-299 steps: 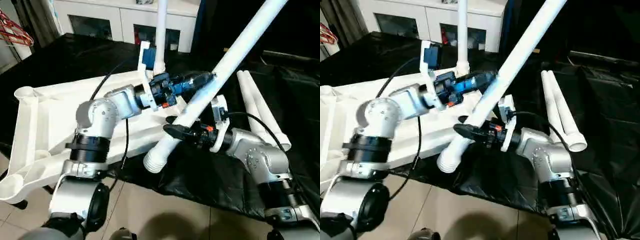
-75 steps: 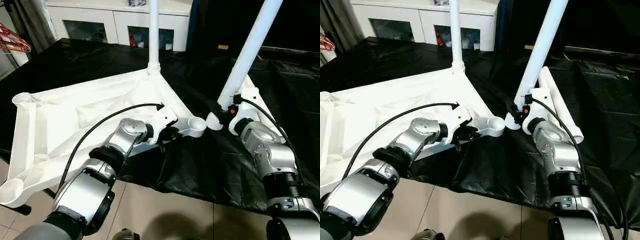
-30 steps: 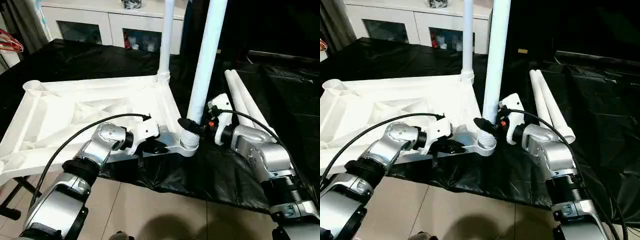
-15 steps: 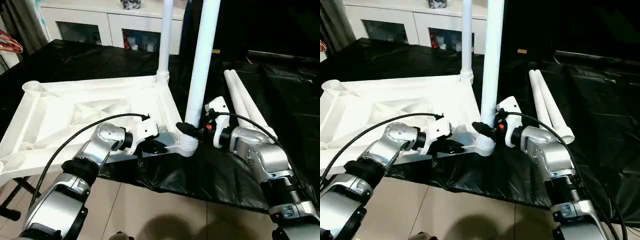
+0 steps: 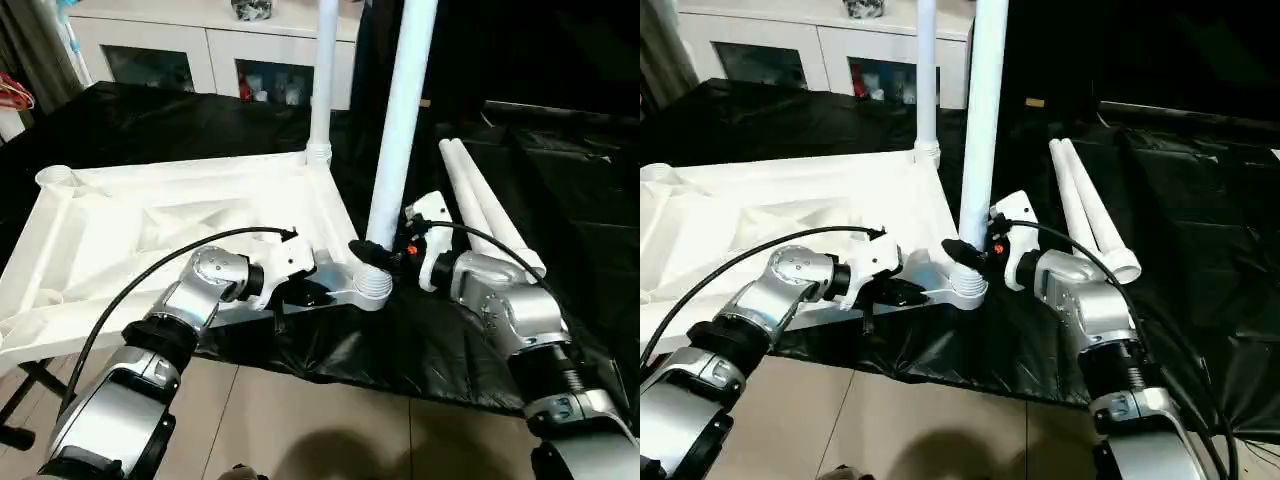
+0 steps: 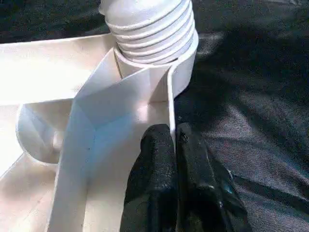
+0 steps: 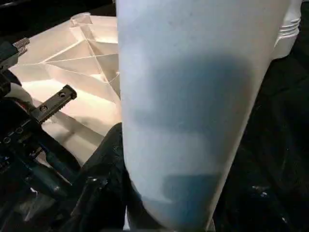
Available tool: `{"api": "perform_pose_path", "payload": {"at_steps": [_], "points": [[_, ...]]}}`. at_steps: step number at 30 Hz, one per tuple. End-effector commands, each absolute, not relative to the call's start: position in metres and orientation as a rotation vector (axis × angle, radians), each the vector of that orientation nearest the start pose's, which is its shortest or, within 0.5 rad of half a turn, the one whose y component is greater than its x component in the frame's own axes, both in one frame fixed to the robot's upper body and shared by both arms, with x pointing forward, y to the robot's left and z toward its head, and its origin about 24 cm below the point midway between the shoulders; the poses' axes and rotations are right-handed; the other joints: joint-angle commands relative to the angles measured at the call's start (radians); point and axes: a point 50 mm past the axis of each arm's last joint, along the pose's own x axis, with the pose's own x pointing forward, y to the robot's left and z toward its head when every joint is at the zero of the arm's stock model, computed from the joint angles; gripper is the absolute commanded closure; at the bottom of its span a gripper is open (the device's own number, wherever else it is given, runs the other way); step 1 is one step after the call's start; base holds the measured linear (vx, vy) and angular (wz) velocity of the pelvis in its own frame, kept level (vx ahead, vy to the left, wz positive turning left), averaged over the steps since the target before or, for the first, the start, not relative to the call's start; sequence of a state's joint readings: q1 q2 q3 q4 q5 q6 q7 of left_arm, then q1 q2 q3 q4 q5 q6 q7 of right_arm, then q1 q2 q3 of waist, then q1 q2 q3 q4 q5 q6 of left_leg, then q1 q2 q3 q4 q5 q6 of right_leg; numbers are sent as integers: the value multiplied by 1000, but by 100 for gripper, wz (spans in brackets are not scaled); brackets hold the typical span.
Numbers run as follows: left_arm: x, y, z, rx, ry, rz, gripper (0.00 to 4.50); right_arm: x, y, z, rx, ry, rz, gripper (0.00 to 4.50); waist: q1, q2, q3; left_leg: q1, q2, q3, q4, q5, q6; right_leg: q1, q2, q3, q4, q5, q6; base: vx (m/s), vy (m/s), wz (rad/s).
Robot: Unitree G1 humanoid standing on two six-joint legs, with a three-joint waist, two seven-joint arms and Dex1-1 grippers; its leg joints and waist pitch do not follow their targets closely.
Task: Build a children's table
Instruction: Rotate leg to tighten
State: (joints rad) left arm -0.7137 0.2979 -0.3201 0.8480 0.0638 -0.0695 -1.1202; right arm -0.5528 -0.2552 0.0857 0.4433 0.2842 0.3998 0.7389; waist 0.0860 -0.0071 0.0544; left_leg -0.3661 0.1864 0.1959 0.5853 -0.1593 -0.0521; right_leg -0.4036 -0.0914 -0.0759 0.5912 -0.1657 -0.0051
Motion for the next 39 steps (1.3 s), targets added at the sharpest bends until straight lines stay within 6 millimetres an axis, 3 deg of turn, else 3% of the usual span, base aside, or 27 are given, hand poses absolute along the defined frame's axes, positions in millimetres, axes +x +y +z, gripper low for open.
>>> {"api": "perform_pose_path", "payload": {"at_steps": [1,8,14,18,19,20,21,24,26,28,29,30,31,32,33,34,35,36,37,38,39], "points": [[331,124,36,462,459,-1268,450,332,-132,60,105,363,822,261,1,-8,-54,26,41,-36,-79,-444,-19,21,-74,37,-111,-609,-90,0,0,0],[333,123,37,469,446,-1239,450,325,-141,49,174,353,788,261,3,-3,-54,28,42,-36,-81,-450,-16,20,-73,38,-110,-595,-95,0,0,0],[335,121,37,476,438,-1224,450,319,-148,40,229,316,715,262,0,-1,-51,32,40,-39,-80,-484,-18,14,-75,32,-121,-653,-78,0,0,0],[336,121,37,480,434,-1219,450,314,-150,36,244,302,703,262,-1,3,-53,33,44,-41,-88,-495,-17,22,-74,26,-126,-629,-79,0,0,0],[337,121,38,482,433,-1214,450,313,-150,35,241,293,701,262,1,26,-53,34,44,-44,-90,-504,-23,23,-75,26,-122,-612,-84,0,0,0],[338,121,38,488,430,-1207,450,311,-150,34,222,287,702,262,-6,14,-50,34,45,-43,-93,-529,-24,23,-71,20,-128,-605,-84,0,0,0],[339,121,39,492,429,-1200,450,309,-149,34,180,284,708,262,-3,11,-52,35,43,-42,-92,-526,-22,26,-75,19,-128,-604,-85,0,0,0],[339,121,39,497,427,-1198,450,304,-143,36,78,286,751,262,-2,18,-50,38,42,-41,-92,-521,-19,24,-75,16,-137,-623,-76,0,0,0],[339,121,39,496,427,-1197,450,304,-142,36,64,287,758,262,-2,15,-48,41,40,-41,-89,-528,-19,23,-76,12,-141,-648,-63,0,0,0],[339,120,39,498,427,-1200,450,304,-139,37,45,293,774,262,-5,19,-43,48,38,-43,-85,-550,-17,18,-76,3,-152,-695,-50,0,0,0],[339,120,38,500,428,-1203,450,305,-138,37,31,297,784,262,-10,20,-38,57,36,-45,-80,-582,-19,15,-74,-12,-165,-737,-30,0,0,0],[339,120,38,502,429,-1205,450,305,-137,37,22,299,791,262,-20,23,-35,70,33,-49,-73,-621,-21,15,-68,-39,-185,-759,-5,0,0,0],[339,120,38,502,429,-1205,450,305,-137,37,22,299,791,262,-22,35,-32,80,39,-54,-76,-660,-23,18,-62,-56,-191,-747,2,0,0,0],[338,120,38,509,430,-1212,450,307,-135,37,5,310,809,262,-35,47,-33,59,64,-72,-107,-746,-34,59,-53,-73,-161,-638,3,0,0,0],[338,120,38,511,430,-1215,450,307,-134,37,1,313,815,262,-11,72,-27,2,116,-78,-193,-898,-60,113,-34,-43,-16,-407,-51,-62,6,-1],[338,120,38,514,429,-1217,450,307,-134,37,-6,317,825,262,13,74,-20,-46,124,-61,-239,-986,-79,132,-17,-36,85,-280,-71,-62,6,-1],[338,121,38,516,429,-1220,450,307,-133,37,-14,326,840,262,52,43,-32,3,100,-6,-229,-901,-55,79,-8,18,99,-262,-66,-35,-72,25],[338,121,40,523,430,-1235,450,307,-131,35,-32,349,881,262,41,-46,-43,114,22,-7,-35,-567,-52,-38,-85,66,-92,-722,-47,105,-159,17],[338,121,40,526,431,-1242,450,307,-130,34,-38,358,896,262,47,-23,-45,83,12,-18,20,-373,-5,-10,-152,103,-130,-815,-70,105,-159,17],[337,121,41,532,433,-1253,450,307,-130,34,-49,366,912,262,72,-17,-60,-28,32,-49,-32,-69,37,92,-139,104,-72,-609,-72,153,-126,-19],[337,121,43,542,434,-1278,450,308,-129,33,-68,377,933,262,77,-2,-68,-12,38,-42,-58,-2,26,65,-79,66,-46,-309,-92,89,-54,-16]]}}
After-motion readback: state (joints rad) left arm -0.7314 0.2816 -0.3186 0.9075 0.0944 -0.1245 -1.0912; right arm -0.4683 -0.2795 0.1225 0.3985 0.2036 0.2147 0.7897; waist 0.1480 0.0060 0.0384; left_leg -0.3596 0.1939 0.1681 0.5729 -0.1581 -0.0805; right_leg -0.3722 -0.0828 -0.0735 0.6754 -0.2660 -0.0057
